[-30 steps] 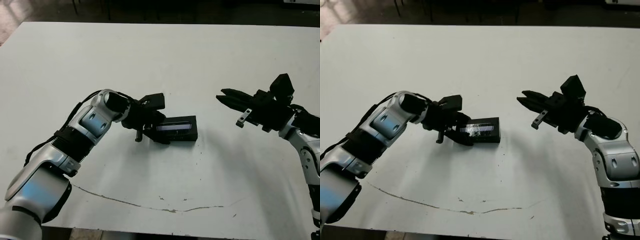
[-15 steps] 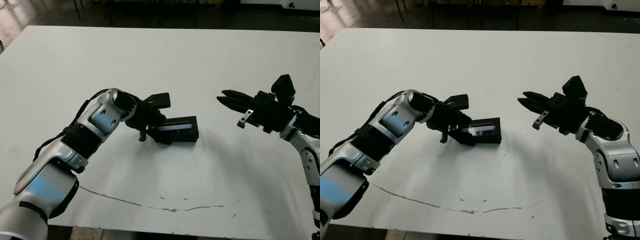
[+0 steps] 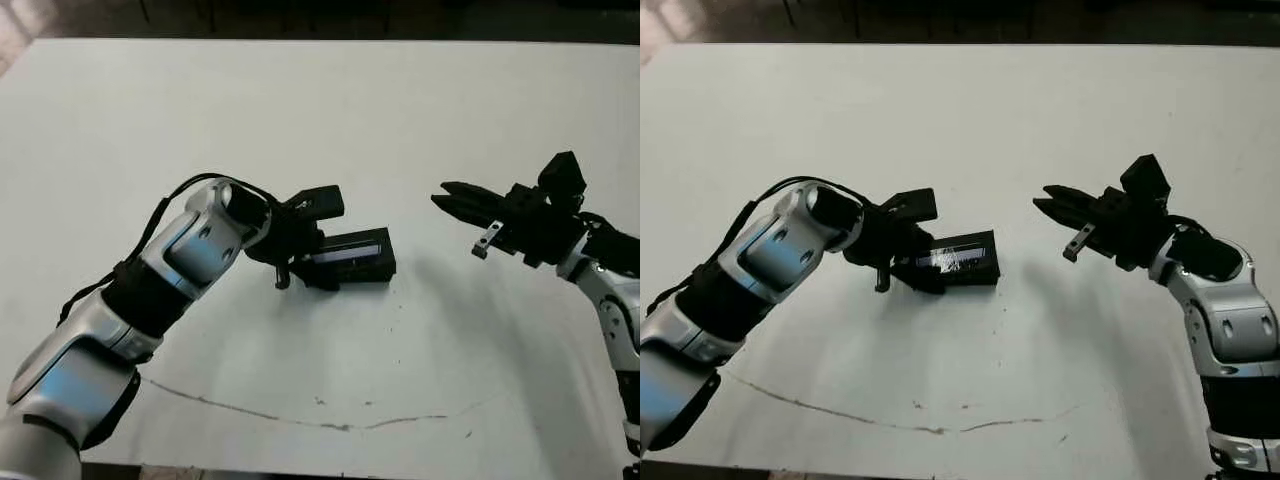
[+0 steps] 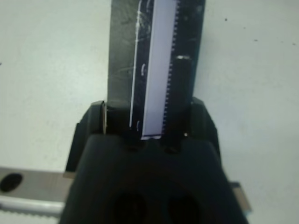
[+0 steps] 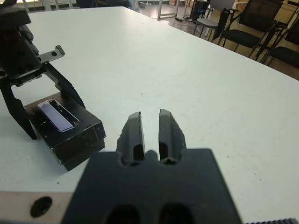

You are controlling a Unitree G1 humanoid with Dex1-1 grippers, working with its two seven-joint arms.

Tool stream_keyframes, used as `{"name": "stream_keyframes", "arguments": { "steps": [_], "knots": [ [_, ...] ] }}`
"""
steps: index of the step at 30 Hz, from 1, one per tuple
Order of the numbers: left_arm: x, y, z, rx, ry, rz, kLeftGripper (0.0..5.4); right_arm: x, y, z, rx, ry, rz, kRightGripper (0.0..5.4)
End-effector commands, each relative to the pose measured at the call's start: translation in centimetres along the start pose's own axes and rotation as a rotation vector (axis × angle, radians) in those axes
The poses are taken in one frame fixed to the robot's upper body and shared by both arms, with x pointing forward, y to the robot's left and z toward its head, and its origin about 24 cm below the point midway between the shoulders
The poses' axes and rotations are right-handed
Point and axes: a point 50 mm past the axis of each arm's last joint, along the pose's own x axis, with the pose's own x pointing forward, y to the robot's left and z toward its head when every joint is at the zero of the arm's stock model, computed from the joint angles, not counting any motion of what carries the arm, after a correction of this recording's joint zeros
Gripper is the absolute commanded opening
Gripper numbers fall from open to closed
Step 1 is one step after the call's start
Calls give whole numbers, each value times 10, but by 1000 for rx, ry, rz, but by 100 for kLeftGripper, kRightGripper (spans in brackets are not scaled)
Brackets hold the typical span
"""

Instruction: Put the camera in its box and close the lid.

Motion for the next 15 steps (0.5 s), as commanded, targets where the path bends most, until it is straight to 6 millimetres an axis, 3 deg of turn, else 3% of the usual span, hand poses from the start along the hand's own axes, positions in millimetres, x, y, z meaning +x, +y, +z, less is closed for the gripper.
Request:
{"name": "stream_keyframes", "arguments": {
  "steps": [1, 15],
  "knots": [
    [21, -19, -21, -60, 66, -101, 144, 3, 2, -4, 23, 6, 15, 0],
    [36, -19, -7, 24, 36, -109, 144, 0, 3, -4, 14, 13, 9, 0]
  ]
}}
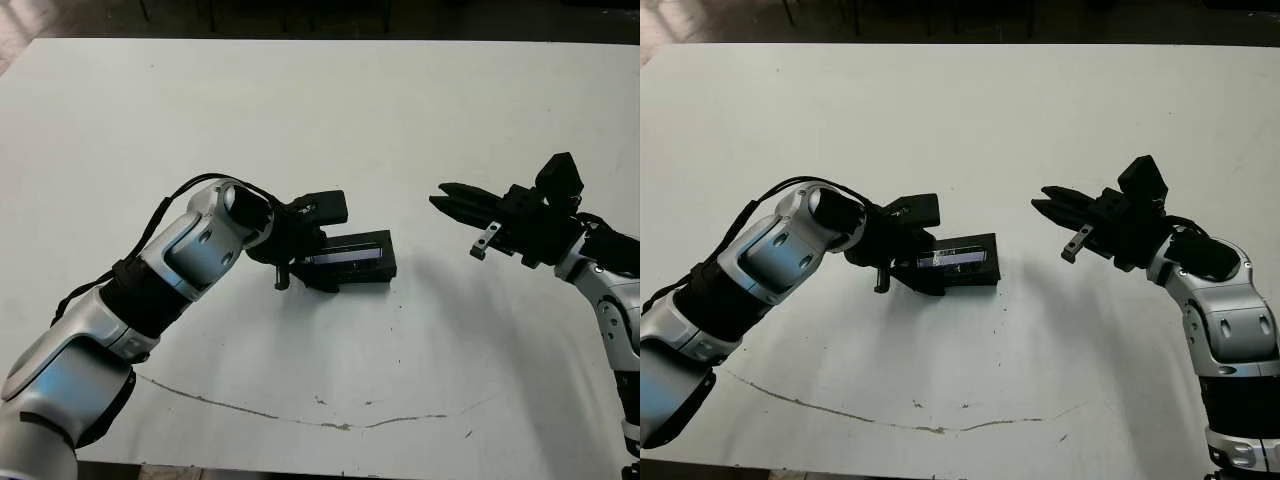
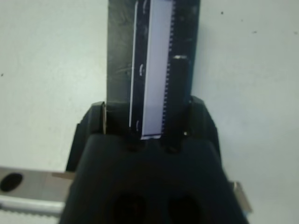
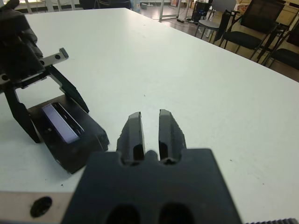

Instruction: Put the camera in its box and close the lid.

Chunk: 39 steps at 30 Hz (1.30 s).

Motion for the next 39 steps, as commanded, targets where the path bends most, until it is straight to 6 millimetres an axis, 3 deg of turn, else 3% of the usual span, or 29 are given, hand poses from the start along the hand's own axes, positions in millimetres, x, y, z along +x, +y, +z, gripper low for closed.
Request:
{"name": "stream_keyframes", "arguments": {
  "steps": [1, 5, 20, 28, 39],
  "knots": [
    [29, -20, -12, -38, 32, -94, 144, -1, 2, -5, 15, 19, 4, 0],
    [33, -21, -12, -14, 8, -100, 202, -1, 3, -4, 2, 21, 2, 0],
    [29, -18, -18, -84, 35, -63, 539, 0, 4, -3, 9, 30, 6, 0],
    [3, -11, -38, -66, 9, -3, 539, 0, 4, -3, 18, 35, 15, 0],
    [-66, -4, -86, -73, 24, 299, 539, 1, 3, -5, 18, 24, 35, 0]
  ]
}}
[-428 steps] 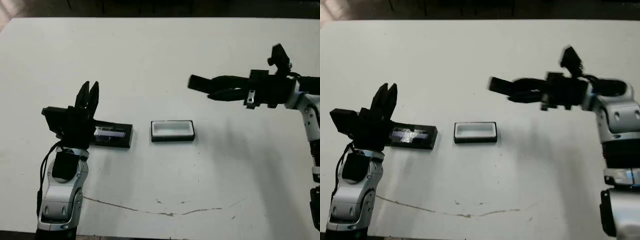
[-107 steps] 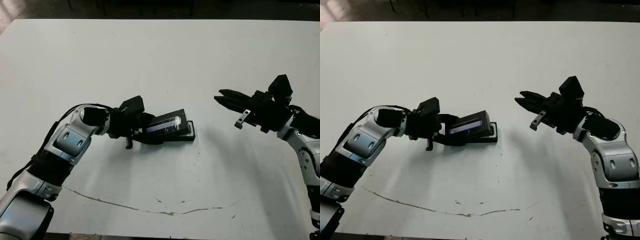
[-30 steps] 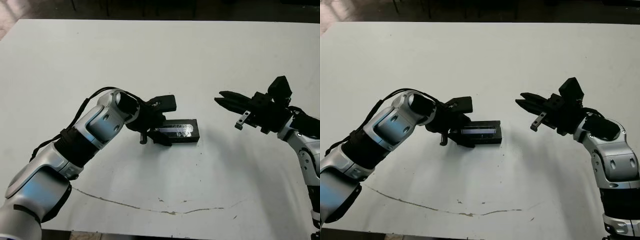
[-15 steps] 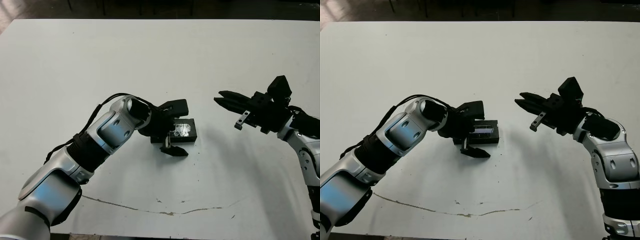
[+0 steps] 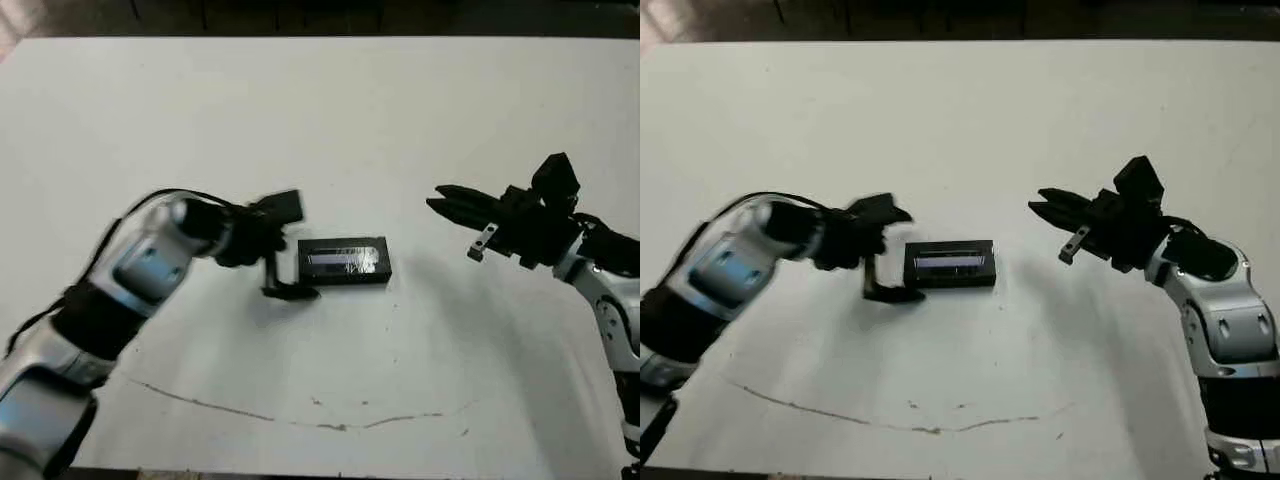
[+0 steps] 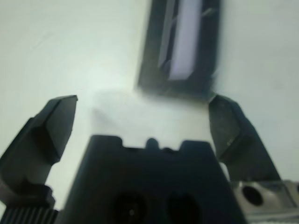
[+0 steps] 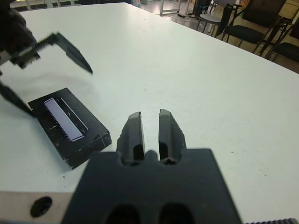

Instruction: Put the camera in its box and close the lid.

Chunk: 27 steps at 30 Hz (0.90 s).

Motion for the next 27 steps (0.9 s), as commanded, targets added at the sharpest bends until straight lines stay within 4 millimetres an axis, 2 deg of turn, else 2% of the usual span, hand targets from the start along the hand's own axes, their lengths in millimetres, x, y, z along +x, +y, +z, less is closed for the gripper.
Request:
{"name": "stream_keyframes", "arguments": {
  "steps": [1, 6, 10, 13, 15, 18, 21, 27],
  "knots": [
    [-20, 2, -31, -44, 84, 47, 539, 0, 1, -3, 6, 16, 4, 0],
    [-47, 5, -45, -46, 83, 60, 539, -1, 1, -1, 8, 19, 5, 0],
    [-72, 7, -37, 39, 62, 67, 539, 0, 0, 0, 1, 12, 5, 0],
    [-84, 13, -31, -2, -32, 161, 539, 1, 0, 0, -2, 11, -1, 0],
    [-87, 16, -25, -76, -114, 250, 516, 1, -1, 1, 6, 5, 0, 0],
    [-75, 5, -12, -149, -305, 300, 453, 1, -1, 1, 15, -3, -12, 0],
    [-54, -15, 8, -208, -496, 321, 381, 1, -3, 1, 17, -5, -40, 0],
    [-19, -43, 44, -311, -627, 397, 239, 2, -4, 1, 16, -29, -135, 0]
  ]
}}
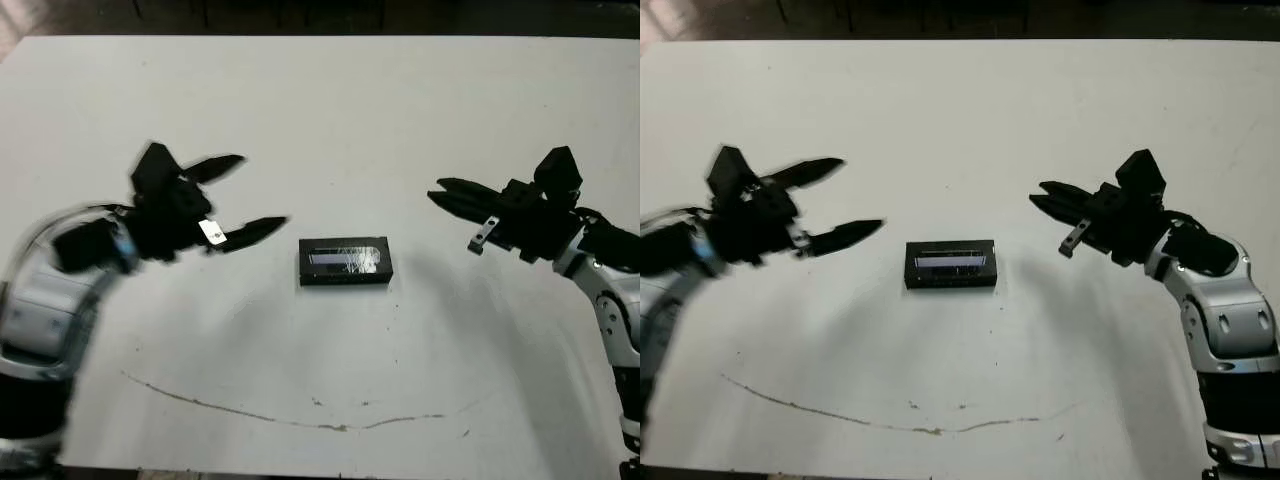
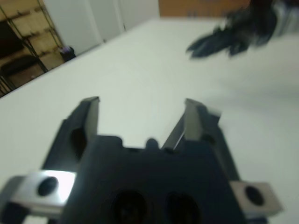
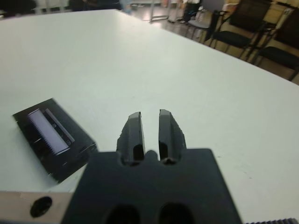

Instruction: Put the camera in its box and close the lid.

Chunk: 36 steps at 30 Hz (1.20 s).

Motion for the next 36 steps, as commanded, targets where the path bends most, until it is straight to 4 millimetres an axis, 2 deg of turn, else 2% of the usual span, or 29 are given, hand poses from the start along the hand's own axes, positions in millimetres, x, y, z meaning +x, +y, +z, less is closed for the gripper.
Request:
{"name": "stream_keyframes", "arguments": {
  "steps": [1, 4, 10, 16, 20, 24, 32, 36],
  "knots": [
    [13, -21, -8, -69, 20, 35, 219, 0, 2, -5, 14, 5, -54, 0],
    [27, -35, -13, -116, 61, 58, 144, 0, 3, -4, 21, -2, -96, 0],
    [49, -59, -24, -91, 114, 10, 1, -4, 5, -7, 18, -15, -202, 0],
    [57, -77, -42, -66, 263, 7, 1, -5, 7, -10, 43, -21, -218, 0],
    [55, -79, -56, -121, 424, -14, 1, -6, 8, -10, 41, -33, -202, 0],
    [54, -77, -63, -153, 503, -51, 1, -7, 7, -11, 44, -25, -204, 0],
    [50, -71, -66, -147, 577, -69, 1, -5, 7, -8, 30, -15, -194, 0],
    [45, -65, -62, -192, 522, -45, 1, -6, 9, -7, 18, -20, -199, 0]
  ]
}}
